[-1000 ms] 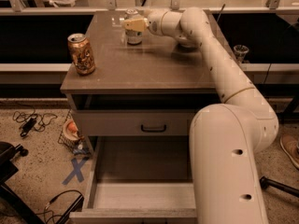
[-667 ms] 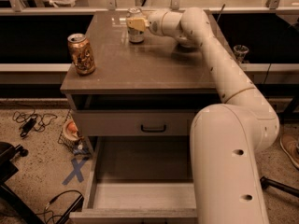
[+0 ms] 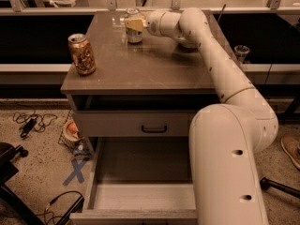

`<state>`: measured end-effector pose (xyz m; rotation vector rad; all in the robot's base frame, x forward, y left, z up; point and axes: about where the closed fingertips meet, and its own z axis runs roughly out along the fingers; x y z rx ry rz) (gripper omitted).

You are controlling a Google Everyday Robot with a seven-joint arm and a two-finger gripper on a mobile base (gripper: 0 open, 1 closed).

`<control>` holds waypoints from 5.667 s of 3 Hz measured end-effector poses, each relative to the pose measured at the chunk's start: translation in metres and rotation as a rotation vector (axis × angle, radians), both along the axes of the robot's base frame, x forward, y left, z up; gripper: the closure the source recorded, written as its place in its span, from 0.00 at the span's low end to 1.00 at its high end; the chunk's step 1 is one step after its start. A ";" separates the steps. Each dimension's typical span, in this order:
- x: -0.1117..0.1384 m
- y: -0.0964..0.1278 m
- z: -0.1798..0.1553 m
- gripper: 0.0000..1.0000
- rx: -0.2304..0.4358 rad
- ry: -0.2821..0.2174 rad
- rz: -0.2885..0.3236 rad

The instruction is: Place 7up can into middle drawer

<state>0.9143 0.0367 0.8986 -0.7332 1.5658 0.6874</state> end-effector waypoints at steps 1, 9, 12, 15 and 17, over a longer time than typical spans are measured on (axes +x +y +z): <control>0.001 -0.002 0.022 1.00 -0.015 -0.031 -0.015; -0.369 -0.149 0.012 1.00 -0.086 0.038 -0.172; -0.390 -0.189 -0.081 1.00 0.014 0.100 -0.165; -0.426 -0.067 -0.255 1.00 0.071 0.071 0.312; -0.423 0.003 -0.336 1.00 -0.002 0.132 0.360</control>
Offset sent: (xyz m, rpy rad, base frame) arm -0.0171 -0.0428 0.1571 -0.1037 -0.1996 -0.1327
